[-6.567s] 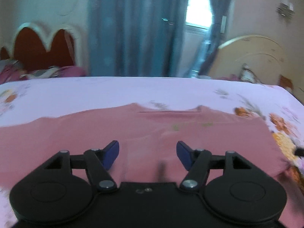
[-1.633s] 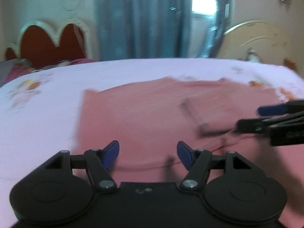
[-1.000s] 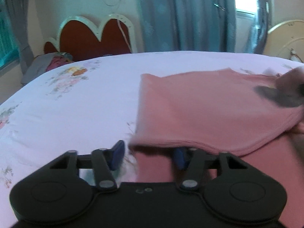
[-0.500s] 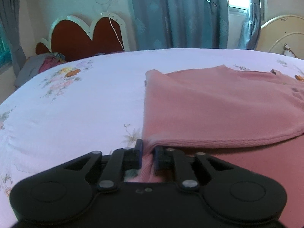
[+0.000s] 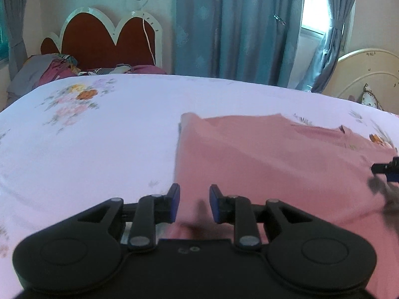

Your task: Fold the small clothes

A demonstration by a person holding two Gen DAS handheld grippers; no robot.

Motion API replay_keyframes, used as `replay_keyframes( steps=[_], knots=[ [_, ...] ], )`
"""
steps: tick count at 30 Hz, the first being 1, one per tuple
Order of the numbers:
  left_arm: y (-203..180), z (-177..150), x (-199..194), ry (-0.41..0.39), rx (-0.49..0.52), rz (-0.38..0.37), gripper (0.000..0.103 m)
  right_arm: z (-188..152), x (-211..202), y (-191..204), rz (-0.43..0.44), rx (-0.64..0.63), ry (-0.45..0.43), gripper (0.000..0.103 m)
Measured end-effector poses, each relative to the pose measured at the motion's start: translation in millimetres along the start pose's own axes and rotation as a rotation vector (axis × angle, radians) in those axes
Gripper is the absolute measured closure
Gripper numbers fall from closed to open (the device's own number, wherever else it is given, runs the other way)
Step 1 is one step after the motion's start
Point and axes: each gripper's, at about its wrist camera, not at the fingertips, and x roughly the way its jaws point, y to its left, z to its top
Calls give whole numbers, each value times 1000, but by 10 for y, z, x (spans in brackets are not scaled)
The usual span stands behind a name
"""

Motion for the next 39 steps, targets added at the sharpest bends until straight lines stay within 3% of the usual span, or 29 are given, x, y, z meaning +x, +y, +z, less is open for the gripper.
replay_keyframes(
  steps=[2, 3, 4, 7, 10, 13, 16, 19, 21, 22, 25, 31, 35, 39],
  knots=[
    [-46, 80, 191, 8, -14, 2, 78, -6, 33, 58, 10, -16, 1, 48],
    [-64, 113, 270, 13, -23, 2, 78, -15, 40, 103, 7, -35, 3, 54],
    [-78, 152, 364, 20, -31, 2, 78, -19, 54, 130, 21, -48, 10, 79],
    [-101, 242, 569, 29, -52, 10, 78, -30, 12, 175, 29, -64, -6, 94],
    [-98, 296, 695, 33, -64, 17, 78, -27, -155, 191, 9, -95, -84, 94],
    [-95, 327, 790, 40, -61, 20, 78, -38, -251, 157, -80, -141, -165, 95],
    [-123, 308, 865, 42, -38, 29, 77, -77, -40, 31, -89, -109, -54, 95],
    [-166, 330, 859, 34, -3, 38, 78, -40, -59, 43, -84, -127, -53, 94],
    [-168, 380, 857, 27, -12, 27, 78, 20, -134, 29, -80, -105, -89, 76],
    [-178, 409, 877, 26, -11, 25, 78, 28, -179, 50, -88, -110, -125, 61],
    [-205, 492, 985, 34, -11, 33, 78, 69, -248, 126, -102, -160, -186, 60],
    [-260, 545, 1146, 48, -3, 60, 78, 90, 4, 301, -72, -240, -116, 60],
    [-251, 547, 1154, 51, -18, 58, 77, -6, 273, 239, -132, -283, -38, 60],
    [-273, 554, 1138, 59, 2, 64, 77, 10, 242, 222, -133, -282, -40, 60]
  ],
)
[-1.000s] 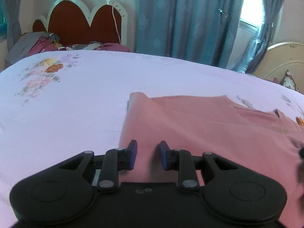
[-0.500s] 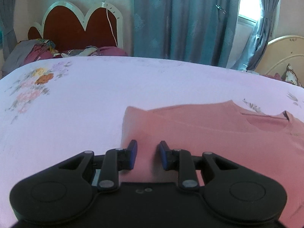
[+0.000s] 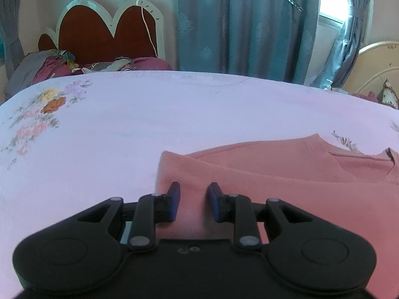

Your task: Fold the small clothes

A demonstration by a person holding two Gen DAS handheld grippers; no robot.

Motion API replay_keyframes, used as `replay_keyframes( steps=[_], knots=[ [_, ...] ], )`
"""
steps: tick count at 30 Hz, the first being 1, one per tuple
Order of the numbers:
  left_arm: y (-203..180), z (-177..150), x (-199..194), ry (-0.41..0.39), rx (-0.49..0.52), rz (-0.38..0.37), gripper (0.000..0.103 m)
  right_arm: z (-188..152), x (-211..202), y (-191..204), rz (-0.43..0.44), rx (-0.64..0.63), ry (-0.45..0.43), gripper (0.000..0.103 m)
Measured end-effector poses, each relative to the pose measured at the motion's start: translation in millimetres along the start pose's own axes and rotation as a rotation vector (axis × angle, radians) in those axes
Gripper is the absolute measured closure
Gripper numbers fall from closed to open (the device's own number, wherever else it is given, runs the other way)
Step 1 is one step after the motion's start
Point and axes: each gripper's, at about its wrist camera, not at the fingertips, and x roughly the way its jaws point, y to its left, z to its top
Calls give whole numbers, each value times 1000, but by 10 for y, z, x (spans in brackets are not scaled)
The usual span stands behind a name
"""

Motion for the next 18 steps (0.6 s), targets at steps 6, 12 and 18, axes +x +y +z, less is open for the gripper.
replay_keyframes(
  steps=[6, 12, 18],
  knots=[
    [-33, -30, -124, 11, 10, 9, 77, -17, -319, 75, 56, 9, -46, 60],
    [-47, -147, -332, 21, 19, -3, 77, -101, -481, 167, 87, -3, -18, 60],
    [-125, -289, -618, 24, 35, -43, 77, -267, -464, 202, 64, -35, 41, 60]
  ],
)
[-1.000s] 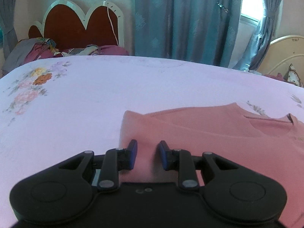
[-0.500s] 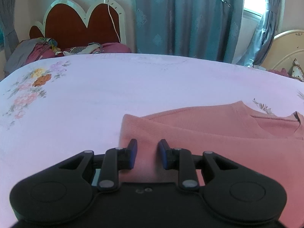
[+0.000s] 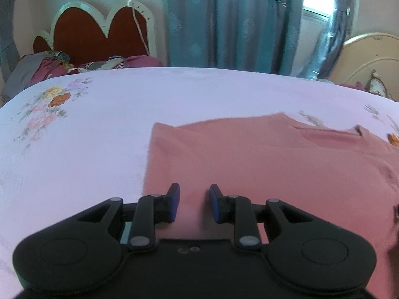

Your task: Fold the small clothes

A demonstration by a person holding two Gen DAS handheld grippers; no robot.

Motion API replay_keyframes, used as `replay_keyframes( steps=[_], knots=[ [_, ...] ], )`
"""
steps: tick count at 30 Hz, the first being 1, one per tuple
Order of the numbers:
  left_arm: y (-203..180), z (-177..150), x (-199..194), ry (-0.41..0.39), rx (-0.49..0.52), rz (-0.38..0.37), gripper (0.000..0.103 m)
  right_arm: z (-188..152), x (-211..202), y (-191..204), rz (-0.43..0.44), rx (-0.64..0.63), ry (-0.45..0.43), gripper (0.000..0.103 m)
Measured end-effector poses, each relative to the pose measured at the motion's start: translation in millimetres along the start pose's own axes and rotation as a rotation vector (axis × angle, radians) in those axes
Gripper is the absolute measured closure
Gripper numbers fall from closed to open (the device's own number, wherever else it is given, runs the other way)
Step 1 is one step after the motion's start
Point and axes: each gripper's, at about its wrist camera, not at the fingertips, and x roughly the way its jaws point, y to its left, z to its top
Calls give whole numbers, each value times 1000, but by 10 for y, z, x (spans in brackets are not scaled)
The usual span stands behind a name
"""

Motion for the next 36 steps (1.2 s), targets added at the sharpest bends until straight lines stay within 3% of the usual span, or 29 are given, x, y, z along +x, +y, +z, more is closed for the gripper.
replay_keyframes(
  steps=[6, 12, 32, 36],
  knots=[
    [-100, -238, -187, 32, 11, -38, 77, -46, -56, -79, -8, 20, 15, 60],
    [-154, -414, -178, 21, 57, -18, 76, -142, -14, -41, -39, -51, 37, 60],
    [-480, -355, -255, 107, 138, 131, 76, -13, 39, -117, 52, -133, 126, 57],
    [-539, -383, -413, 95, 129, 116, 75, -1, -107, -144, 77, -116, 120, 56]
  ],
)
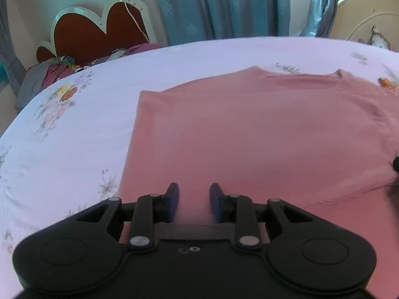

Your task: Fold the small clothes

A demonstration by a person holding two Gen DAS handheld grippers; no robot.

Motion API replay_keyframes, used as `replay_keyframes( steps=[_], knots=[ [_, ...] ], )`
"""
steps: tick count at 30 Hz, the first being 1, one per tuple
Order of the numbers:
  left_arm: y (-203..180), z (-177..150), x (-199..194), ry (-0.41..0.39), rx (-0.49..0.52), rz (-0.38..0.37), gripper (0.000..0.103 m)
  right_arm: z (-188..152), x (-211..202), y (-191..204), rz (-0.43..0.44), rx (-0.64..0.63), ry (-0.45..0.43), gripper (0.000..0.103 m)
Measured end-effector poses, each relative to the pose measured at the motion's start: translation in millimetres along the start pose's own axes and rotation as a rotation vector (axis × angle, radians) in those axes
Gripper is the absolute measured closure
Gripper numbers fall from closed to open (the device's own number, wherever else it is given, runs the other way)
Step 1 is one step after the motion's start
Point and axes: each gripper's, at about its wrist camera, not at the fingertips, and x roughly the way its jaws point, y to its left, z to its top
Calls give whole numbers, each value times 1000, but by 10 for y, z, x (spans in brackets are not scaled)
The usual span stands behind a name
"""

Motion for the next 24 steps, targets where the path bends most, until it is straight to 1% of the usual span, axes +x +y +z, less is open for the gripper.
replay_keyframes(
  steps=[3, 7, 13, 18, 22, 24],
  knots=[
    [-47, -57, -164, -30, 12, -22, 74, -100, -181, -11, 31, 26, -24, 56],
    [-88, -140, -381, -66, 17, -58, 74, -247, -407, 16, 48, 36, -50, 56],
    [-93, -286, -711, -108, 29, -118, 72, -514, -831, 82, 48, 82, -96, 56],
    [-91, -505, -929, -122, 63, -173, 64, -820, -1177, 224, 18, 115, -115, 56],
    [-64, -751, -1075, -131, 96, -204, 58, -1098, -1348, 356, -18, 137, -96, 56],
    [-51, -864, -1125, -130, 114, -217, 53, -1213, -1400, 419, -35, 150, -84, 56]
  ],
)
